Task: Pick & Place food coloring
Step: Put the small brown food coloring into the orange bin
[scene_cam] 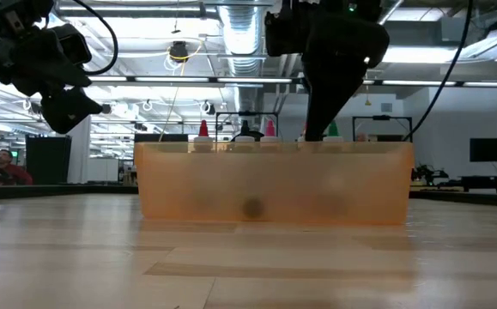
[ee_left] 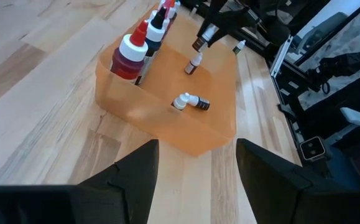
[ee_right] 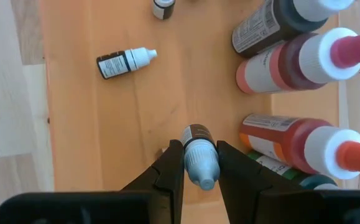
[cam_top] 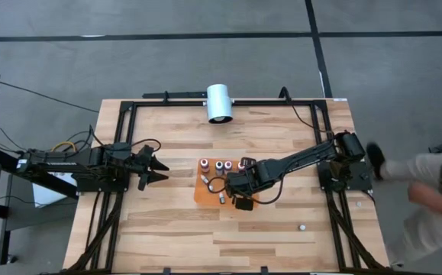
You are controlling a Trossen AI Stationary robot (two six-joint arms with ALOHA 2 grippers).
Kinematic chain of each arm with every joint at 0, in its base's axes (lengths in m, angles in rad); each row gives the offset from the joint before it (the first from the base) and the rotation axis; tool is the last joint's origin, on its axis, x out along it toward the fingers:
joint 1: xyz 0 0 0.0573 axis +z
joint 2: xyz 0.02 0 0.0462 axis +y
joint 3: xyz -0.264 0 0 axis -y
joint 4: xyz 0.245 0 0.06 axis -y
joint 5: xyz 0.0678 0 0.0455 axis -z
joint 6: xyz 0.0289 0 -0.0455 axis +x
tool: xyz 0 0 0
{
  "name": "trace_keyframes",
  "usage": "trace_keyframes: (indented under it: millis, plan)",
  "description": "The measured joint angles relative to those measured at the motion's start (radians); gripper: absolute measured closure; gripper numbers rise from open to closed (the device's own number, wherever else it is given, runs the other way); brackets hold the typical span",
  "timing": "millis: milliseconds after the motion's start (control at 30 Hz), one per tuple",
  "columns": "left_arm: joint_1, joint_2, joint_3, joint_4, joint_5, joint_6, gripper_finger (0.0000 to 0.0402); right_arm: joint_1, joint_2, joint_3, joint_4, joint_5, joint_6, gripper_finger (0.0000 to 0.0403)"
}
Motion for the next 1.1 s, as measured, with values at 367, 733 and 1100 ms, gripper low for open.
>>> trace_keyframes:
  millis: [367, 733, 1100]
  plan:
    - [0.000, 0.000, 0.000, 0.000, -0.002, 0.000, 0.0195, 0.024, 0.045, 0.003, -0.018, 0.011, 0.001, 0.0327]
    - [0.000, 0.000, 0.000, -0.010, 0.000, -0.004, 0.0196, 0.027, 0.066, 0.000, -0.067, 0.068, 0.066, 0.0327]
    - [0.000, 0.000, 0.000, -0.029, 0.001, -0.003, 0.0196, 0.026, 0.066, -0.001, -0.073, 0.073, 0.069, 0.0327]
